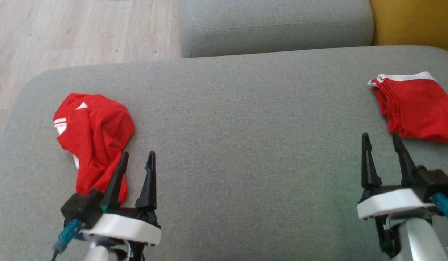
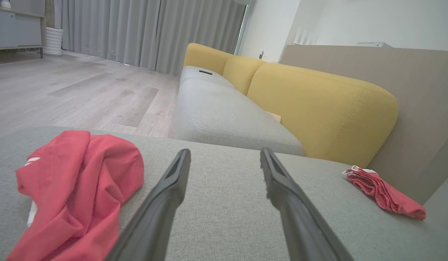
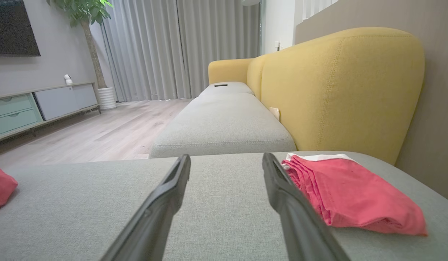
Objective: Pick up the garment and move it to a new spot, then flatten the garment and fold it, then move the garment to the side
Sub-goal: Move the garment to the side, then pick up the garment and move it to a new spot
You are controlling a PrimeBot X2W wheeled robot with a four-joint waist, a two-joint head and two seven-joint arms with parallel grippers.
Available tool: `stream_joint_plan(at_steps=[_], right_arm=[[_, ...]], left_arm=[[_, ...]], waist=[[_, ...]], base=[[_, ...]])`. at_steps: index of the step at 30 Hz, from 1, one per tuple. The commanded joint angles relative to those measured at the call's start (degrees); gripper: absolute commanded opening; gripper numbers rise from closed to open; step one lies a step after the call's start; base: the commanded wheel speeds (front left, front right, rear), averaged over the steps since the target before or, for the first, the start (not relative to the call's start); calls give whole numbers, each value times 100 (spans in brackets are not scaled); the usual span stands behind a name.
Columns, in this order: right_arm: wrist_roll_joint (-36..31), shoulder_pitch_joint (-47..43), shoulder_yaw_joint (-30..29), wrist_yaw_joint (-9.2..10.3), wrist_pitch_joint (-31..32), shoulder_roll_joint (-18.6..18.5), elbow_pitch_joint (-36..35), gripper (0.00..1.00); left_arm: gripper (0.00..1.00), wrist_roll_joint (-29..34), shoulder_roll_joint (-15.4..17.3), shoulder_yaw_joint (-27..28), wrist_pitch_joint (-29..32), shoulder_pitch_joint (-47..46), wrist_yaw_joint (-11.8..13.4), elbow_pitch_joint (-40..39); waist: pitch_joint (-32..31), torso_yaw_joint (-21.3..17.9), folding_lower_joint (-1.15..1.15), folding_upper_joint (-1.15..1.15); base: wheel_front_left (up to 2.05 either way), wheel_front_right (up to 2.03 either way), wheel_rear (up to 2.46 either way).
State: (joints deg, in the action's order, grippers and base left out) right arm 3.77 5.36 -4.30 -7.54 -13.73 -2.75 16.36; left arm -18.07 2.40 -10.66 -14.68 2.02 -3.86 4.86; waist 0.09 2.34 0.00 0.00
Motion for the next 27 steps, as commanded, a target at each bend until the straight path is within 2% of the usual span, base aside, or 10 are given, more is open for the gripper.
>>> stream_joint_plan(at_steps=[1, 27], right_arm=[[51, 118, 137, 5, -70, -14, -157, 100], [177, 90, 149, 5, -126, -13, -70, 100]], left_arm=[[100, -54, 48, 170, -32, -201, 51, -215], [100, -58, 48, 134, -32, -214, 85, -226]], waist=[[-6, 5, 0, 0], [10, -55, 0, 0]], base=[[0, 0, 0], [0, 0, 0]])
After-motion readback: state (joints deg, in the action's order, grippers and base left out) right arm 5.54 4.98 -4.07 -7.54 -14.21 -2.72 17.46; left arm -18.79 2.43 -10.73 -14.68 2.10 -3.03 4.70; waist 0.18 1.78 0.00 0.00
